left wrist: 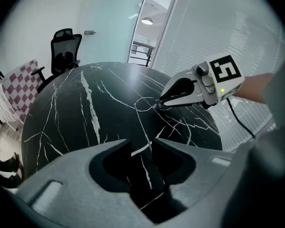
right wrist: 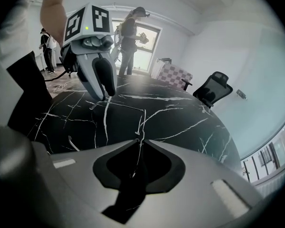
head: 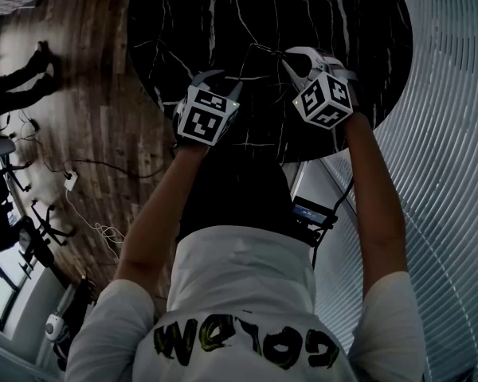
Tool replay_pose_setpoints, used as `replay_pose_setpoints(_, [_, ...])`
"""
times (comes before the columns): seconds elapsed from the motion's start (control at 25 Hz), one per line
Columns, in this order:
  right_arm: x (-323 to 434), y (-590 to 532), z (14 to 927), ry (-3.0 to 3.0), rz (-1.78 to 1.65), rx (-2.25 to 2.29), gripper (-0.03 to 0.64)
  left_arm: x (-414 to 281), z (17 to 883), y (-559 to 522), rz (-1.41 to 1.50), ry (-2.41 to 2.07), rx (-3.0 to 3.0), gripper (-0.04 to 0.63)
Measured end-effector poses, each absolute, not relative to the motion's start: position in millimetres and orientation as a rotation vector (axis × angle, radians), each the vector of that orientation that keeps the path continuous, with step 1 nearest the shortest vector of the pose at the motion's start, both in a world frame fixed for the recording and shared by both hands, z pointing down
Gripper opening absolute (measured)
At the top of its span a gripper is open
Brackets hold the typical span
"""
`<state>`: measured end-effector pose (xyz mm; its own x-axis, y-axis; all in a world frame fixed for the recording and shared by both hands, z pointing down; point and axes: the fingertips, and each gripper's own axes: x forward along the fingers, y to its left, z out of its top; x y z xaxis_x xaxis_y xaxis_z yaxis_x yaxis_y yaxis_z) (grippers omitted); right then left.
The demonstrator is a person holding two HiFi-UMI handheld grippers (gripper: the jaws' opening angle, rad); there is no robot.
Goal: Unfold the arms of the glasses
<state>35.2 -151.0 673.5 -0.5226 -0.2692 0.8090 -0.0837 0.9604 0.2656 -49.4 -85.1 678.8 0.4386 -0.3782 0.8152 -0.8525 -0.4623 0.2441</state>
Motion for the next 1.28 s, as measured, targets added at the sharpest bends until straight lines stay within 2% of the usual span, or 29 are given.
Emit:
replay_pose_setpoints(0.08, [36,-151,671,-2.122,-0.224,0.278,0.065,-47,676,-88,0.913,-1.042,2.053,0.14])
replay_pose_setpoints(0.28, [44,-156,650,-2.167,-0.2,0.412,0.089,-48,665,-92,0.889,-1.076,2.097,0.152])
replay_pose_setpoints(0.64, [75,-150,563,-2.298,-0.016,0.731,0.07,-53,590,-87,0.8,-1.143,2.229,0.153])
replay_pose_setpoints(0.88, [95,-123,484,-2.423,0.155,0.952,0.055,-36,497,-66,0.52,-1.129,2.351,0.153])
replay_pose_setpoints(1.28, [83,-66,323,-2.716,0.318,1.146,0.029,0,354,-43,0.315,-1.087,2.611,0.138])
